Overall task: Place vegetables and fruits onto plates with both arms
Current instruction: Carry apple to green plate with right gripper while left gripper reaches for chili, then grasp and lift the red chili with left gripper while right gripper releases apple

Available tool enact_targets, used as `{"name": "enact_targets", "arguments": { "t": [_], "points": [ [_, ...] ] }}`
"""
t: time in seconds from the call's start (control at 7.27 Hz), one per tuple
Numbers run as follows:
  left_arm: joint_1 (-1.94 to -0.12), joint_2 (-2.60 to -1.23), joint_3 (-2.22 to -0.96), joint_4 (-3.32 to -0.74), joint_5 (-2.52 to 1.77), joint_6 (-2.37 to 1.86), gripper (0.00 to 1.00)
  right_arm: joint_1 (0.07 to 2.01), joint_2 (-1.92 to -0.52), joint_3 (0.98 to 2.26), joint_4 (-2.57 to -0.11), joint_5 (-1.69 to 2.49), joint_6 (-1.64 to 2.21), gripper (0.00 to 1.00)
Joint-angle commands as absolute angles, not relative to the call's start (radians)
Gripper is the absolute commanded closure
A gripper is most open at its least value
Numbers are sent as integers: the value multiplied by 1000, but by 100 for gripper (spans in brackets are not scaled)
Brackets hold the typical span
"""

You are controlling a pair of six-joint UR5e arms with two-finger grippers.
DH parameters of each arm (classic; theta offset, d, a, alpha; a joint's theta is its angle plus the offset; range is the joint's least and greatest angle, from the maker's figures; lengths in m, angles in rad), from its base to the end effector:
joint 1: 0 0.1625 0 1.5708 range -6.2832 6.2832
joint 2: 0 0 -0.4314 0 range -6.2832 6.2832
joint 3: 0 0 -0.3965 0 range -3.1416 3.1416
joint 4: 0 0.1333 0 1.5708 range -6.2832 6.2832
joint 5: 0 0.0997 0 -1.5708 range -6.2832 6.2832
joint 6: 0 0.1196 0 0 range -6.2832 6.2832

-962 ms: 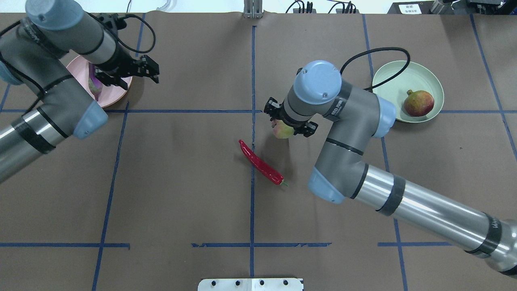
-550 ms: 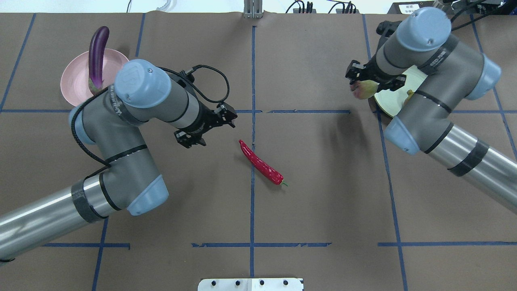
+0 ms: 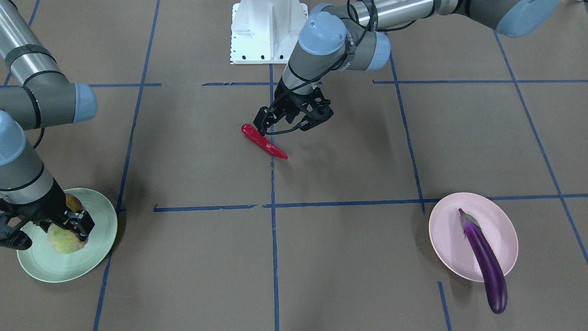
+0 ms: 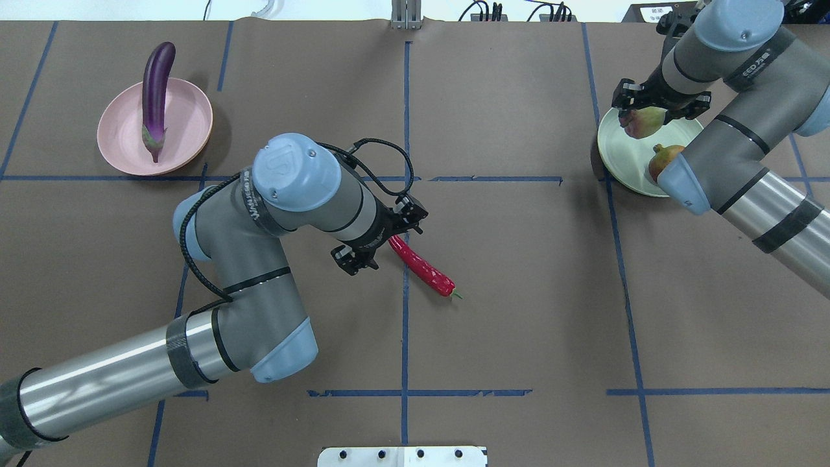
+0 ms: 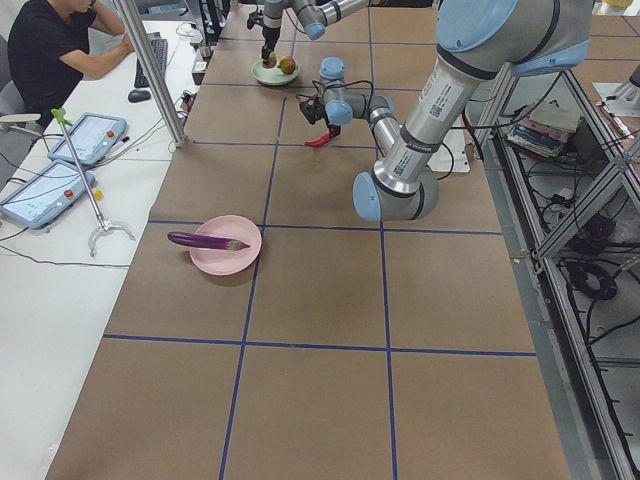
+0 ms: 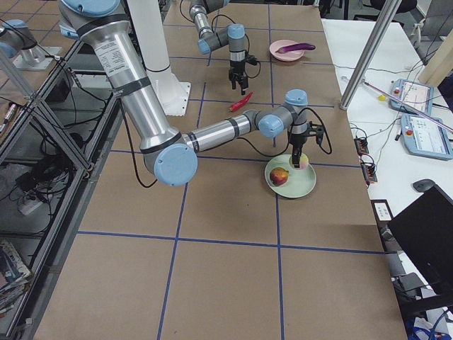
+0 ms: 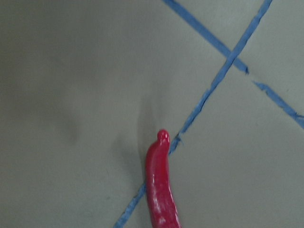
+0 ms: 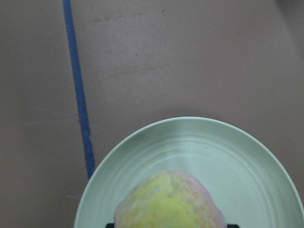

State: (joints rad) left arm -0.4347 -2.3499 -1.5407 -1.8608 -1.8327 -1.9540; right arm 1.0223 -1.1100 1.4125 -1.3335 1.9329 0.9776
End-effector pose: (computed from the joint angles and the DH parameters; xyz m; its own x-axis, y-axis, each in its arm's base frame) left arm 0.6314 -0.4060 0.1721 0.3502 -0.5608 -0.7503 0.3615 0.8199 -0.4440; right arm -0.2943 -0.6561 0.4755 0.7639 0.2475 0.5960 -0.3329 0.9423 0.0354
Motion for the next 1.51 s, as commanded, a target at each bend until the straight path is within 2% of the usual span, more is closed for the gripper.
{"name": "enact_targets", "arguments": {
  "t": [0.0, 0.14, 0.41, 0.55, 0.69, 0.83, 0.96, 1.24, 1.38],
  "points": [
    [-388, -2394, -1485, -1809, -1773, -1960, 0, 1026, -1108, 1378, -1332, 1931, 962, 41],
    [-385, -2426, -1465, -1757, -1773, -1960, 0, 1026, -1101, 1378, -1330, 1931, 965, 0],
    [-385, -2523, -1319, -1755, -1769, -1960, 2, 1026, -1100, 1384, -1330, 1936, 966, 0],
    [-385, -2525, -1306, -1756, -1769, -1960, 7, 1026, -1100, 1387, -1330, 1936, 966, 0],
    [-385, -2526, -1305, -1755, -1769, -1963, 35, 1026, -1098, 1390, -1330, 1937, 968, 0],
    [-385, -2525, -1307, -1753, -1769, -1971, 84, 1026, -1098, 1391, -1330, 1943, 968, 0],
    [-388, -2522, -1310, -1753, -1769, -1964, 100, 1026, -1098, 1397, -1328, 1956, 968, 0],
    [-438, -2517, -1327, -1750, -1772, -1956, 100, 1028, -1100, 1417, -1330, 1980, 973, 0],
    [-516, -2473, -1395, -1752, -1784, -1948, 100, 1035, -1101, 1460, -1336, 2015, 974, 0]
  ]
}}
